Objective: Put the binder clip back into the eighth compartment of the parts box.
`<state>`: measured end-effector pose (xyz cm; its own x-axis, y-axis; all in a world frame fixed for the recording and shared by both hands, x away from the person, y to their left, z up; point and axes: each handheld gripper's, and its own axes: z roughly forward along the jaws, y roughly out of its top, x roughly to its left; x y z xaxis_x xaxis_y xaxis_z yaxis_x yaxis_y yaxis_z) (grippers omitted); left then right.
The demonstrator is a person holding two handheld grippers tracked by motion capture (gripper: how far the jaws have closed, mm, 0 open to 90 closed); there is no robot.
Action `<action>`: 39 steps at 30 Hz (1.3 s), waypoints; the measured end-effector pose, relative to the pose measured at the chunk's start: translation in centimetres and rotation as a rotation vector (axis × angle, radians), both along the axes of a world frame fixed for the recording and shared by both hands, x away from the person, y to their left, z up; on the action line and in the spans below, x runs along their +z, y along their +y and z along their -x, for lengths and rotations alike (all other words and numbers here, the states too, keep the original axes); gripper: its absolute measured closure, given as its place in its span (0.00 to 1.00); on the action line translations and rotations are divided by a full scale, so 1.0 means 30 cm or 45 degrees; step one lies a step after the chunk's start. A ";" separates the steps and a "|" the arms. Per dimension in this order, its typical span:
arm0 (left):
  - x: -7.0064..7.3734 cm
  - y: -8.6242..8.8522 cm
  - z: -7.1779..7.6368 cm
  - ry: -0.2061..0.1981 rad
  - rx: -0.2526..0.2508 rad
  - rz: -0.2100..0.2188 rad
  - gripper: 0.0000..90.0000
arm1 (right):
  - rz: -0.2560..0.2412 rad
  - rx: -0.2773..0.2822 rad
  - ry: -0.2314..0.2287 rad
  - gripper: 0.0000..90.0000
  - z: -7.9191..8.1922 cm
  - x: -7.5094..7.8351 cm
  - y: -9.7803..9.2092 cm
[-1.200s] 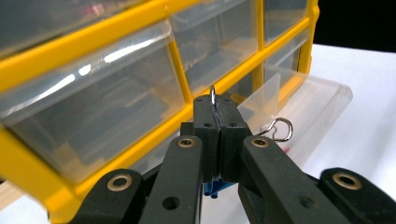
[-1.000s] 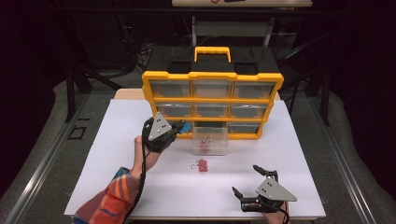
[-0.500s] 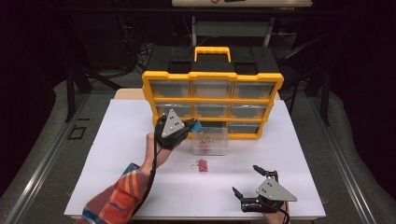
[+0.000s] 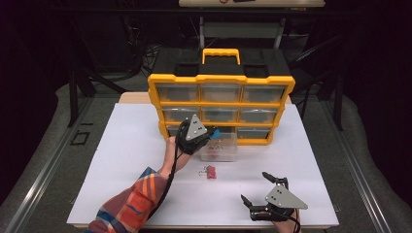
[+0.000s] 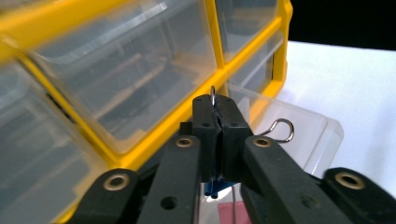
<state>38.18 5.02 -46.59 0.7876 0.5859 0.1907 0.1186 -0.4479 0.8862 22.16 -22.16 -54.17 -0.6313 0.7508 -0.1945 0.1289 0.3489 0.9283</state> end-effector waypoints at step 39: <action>-0.124 0.186 0.195 0.224 0.003 -0.014 0.00 | 0.008 0.008 0.015 0.04 -0.001 0.000 0.004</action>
